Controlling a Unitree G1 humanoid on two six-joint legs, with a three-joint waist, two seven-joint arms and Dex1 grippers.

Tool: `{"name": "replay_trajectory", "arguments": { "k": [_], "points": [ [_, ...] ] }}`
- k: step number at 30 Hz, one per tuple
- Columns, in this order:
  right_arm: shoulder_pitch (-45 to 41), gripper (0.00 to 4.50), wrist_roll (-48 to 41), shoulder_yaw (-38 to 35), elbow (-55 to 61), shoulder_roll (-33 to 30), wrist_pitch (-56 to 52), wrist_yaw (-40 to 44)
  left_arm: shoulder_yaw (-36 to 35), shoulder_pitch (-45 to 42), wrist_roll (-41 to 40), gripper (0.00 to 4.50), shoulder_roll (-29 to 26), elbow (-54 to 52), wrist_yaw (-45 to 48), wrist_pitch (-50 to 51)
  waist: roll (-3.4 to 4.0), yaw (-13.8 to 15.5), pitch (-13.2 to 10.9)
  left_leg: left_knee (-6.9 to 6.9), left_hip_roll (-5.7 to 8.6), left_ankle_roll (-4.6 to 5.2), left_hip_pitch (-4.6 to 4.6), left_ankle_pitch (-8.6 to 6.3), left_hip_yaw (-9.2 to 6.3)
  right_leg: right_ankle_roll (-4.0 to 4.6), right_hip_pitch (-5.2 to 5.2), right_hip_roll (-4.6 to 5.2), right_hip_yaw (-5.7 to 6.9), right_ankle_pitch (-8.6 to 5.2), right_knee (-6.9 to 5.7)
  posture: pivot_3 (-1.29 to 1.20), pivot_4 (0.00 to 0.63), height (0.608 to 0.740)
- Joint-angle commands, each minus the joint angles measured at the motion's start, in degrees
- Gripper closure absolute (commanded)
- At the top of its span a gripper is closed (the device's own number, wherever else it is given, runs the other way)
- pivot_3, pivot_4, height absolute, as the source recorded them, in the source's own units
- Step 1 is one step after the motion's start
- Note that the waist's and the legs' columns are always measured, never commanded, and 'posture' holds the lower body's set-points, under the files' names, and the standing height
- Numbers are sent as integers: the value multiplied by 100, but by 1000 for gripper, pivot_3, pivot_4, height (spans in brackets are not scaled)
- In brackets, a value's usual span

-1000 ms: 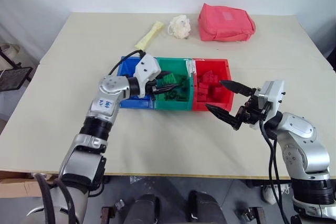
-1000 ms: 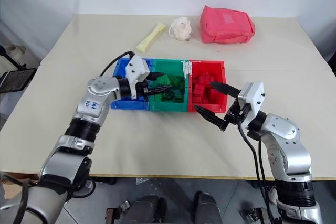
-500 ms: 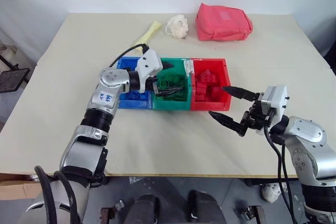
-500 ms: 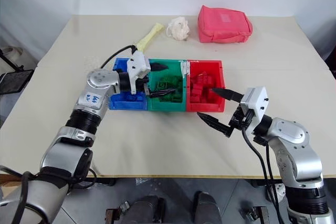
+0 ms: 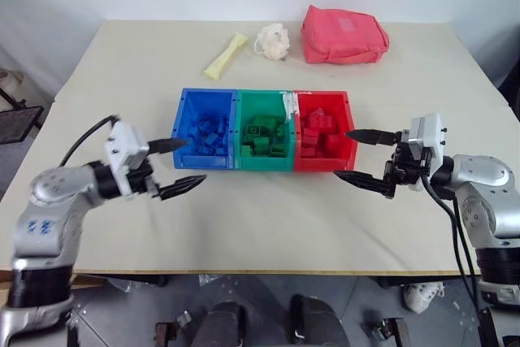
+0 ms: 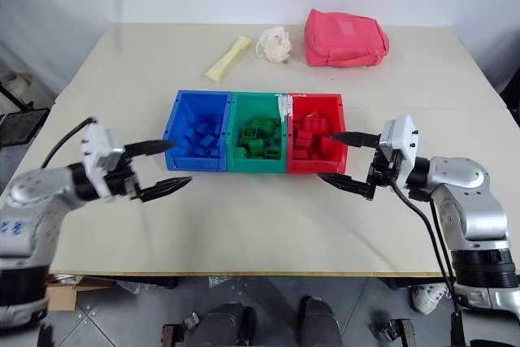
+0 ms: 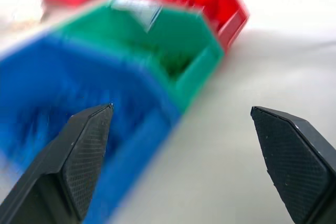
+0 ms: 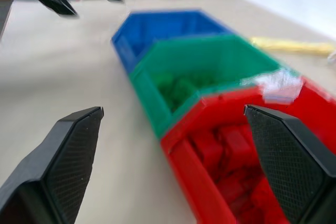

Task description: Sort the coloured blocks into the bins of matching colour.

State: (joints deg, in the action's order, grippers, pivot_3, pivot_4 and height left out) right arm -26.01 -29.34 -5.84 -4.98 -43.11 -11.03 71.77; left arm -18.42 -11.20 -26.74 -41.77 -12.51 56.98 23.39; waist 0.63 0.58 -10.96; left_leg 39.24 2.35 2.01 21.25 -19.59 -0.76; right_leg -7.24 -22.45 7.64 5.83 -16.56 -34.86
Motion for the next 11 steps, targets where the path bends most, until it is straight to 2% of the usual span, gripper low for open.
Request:
{"name": "replay_trajectory", "arguments": {
  "k": [1,6,11],
  "points": [
    [-318,0,293,39,-948,-268,432,604,-838,982,-227,30,-62,-298,0,-88,1,-50,0,0,0,0,-1,0,6,0,0,2,-4,0,3,0,150,740],
    [-571,0,535,118,-1523,-232,759,892,-1090,1319,-205,30,-99,-11,-38,-328,1,-13,0,-2,-4,-5,-1,2,2,7,1,2,3,-4,3,0,150,740],
    [-553,0,529,14,-1512,-145,786,827,-1169,1085,-178,30,-168,232,-144,-478,1,-18,0,-3,-4,-8,-2,0,2,8,-2,4,2,-4,-1,0,150,740]
  ]
}}
